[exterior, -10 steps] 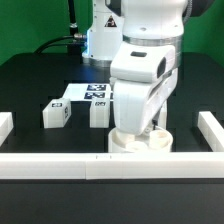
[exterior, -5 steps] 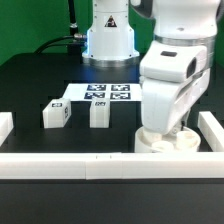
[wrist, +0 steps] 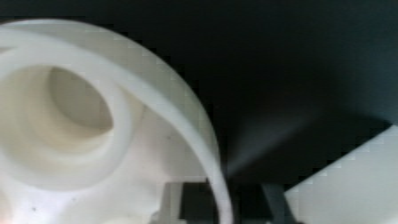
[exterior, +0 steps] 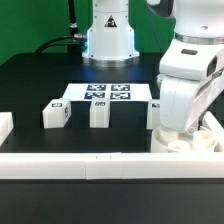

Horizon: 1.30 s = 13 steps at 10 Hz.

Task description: Assemble stool

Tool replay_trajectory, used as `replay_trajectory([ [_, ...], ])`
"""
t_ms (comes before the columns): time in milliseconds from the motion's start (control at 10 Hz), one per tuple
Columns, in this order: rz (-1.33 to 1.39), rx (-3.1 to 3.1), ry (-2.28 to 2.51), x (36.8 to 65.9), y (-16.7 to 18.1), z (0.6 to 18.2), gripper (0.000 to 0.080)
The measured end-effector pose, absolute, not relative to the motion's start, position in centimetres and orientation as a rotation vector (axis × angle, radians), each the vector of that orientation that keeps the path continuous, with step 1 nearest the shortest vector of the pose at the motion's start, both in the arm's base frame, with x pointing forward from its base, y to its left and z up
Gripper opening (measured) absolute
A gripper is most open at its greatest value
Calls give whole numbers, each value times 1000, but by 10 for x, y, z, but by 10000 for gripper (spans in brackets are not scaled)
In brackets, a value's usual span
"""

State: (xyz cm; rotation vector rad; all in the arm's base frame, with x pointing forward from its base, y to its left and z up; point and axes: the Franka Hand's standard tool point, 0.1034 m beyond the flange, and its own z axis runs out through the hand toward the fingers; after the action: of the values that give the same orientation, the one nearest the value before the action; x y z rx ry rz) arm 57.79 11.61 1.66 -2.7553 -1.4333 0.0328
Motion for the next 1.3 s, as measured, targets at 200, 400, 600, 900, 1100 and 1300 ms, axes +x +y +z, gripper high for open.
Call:
replay_trajectory([
  [200, 33, -2755, -1433, 578, 116, 16, 149],
  [400, 33, -2761, -1429, 579, 112, 18, 283],
  [600, 28, -2762, -1437, 581, 106, 30, 611],
  [900, 33, -2770, -1437, 581, 94, 55, 641],
  [1100, 33, -2769, -1460, 576, 69, 62, 648],
  [1300, 32, -2772, -1460, 565, 39, 62, 649],
])
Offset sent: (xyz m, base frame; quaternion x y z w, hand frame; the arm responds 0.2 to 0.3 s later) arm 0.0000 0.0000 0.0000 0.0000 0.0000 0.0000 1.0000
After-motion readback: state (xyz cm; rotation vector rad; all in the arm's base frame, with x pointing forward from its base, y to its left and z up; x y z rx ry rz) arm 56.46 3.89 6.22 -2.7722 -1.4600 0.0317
